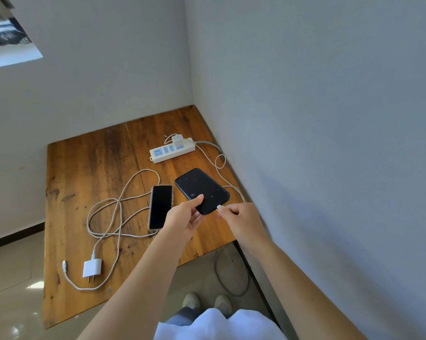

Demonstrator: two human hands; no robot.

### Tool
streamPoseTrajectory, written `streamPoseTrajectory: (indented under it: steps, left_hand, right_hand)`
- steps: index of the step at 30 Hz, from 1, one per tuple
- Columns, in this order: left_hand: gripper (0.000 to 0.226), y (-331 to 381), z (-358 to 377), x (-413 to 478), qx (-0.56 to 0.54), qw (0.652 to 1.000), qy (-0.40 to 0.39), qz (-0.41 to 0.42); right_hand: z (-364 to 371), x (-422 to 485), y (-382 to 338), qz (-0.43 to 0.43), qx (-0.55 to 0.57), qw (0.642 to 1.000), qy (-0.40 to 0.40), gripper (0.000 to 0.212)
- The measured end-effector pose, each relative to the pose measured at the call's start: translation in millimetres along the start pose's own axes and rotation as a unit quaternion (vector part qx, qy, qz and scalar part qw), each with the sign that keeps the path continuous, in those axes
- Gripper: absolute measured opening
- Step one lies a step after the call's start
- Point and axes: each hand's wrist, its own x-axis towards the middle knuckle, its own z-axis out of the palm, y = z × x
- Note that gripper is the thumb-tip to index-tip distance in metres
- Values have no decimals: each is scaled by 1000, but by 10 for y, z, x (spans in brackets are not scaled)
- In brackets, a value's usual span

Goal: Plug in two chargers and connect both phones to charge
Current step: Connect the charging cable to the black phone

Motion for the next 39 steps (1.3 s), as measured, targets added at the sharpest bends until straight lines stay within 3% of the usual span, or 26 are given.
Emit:
streamPoseTrajectory:
  steps: [4, 9, 14, 39]
  left_hand:
    - [35, -15, -30, 21, -11, 1000, -19, 0]
    - [31, -28, -120, 67, -14, 997, -71, -8]
    - [27, -41, -230, 106, 15, 993, -114, -9]
    - [29, -90, -323, 126, -3, 993, -120, -1]
  right_hand:
    - [-51, 42, 19, 47, -4, 998, -31, 41]
    - [-71, 39, 93, 37, -4, 998, -40, 15]
    - [-81, 25, 127, 37, -5, 998, -51, 11]
    - [-9, 14, 307, 64, -3, 996, -58, 12]
